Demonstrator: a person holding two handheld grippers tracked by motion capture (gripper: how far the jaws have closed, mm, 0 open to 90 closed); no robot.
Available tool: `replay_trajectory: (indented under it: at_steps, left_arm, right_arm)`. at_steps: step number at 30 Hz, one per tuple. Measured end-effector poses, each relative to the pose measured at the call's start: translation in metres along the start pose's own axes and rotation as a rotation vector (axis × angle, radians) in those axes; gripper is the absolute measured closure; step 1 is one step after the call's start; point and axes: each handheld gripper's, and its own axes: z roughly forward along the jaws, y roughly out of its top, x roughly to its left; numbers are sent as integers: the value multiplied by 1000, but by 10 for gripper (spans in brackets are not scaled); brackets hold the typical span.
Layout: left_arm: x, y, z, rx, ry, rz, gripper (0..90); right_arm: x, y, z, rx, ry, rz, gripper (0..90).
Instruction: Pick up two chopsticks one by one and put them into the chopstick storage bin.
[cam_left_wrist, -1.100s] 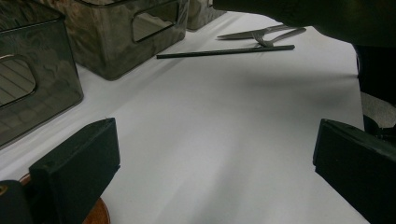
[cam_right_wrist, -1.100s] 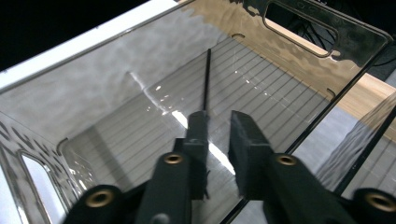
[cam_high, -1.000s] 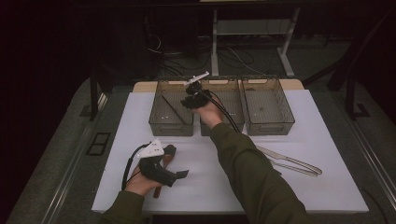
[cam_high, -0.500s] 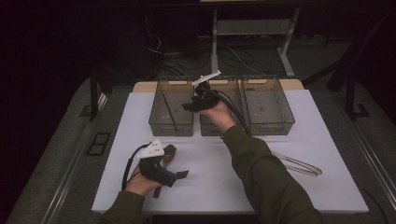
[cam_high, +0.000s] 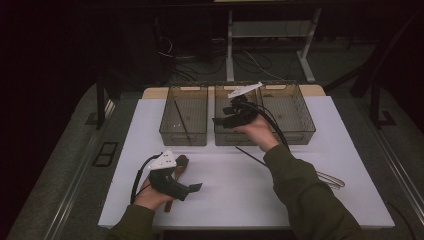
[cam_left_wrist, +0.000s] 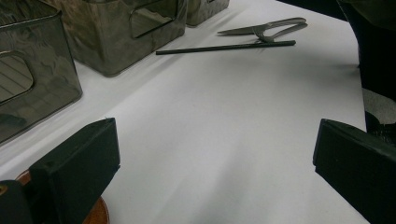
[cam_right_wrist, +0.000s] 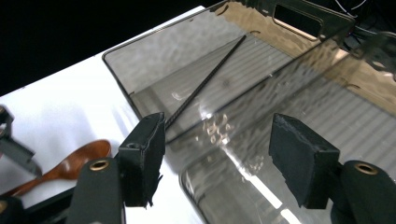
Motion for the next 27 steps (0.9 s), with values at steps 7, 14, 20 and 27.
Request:
replay_trajectory:
  at_steps: [7, 14, 20, 27]
  left_arm:
    - [-1, 0, 1, 2, 1, -4, 0]
    - [-1, 0, 1, 5, 5, -3, 0]
    - [-1, 0, 1, 7, 7, -1, 0]
    - [-1, -1, 1, 7, 8, -3, 0]
  right_arm:
    - [-6, -19, -29, -33, 13, 11, 351]
    - [-11, -41, -55, -50, 14, 2, 349]
    - [-16, -61, -76, -65, 11, 8, 347]
    - [-17, -82, -97, -80, 18, 8, 335]
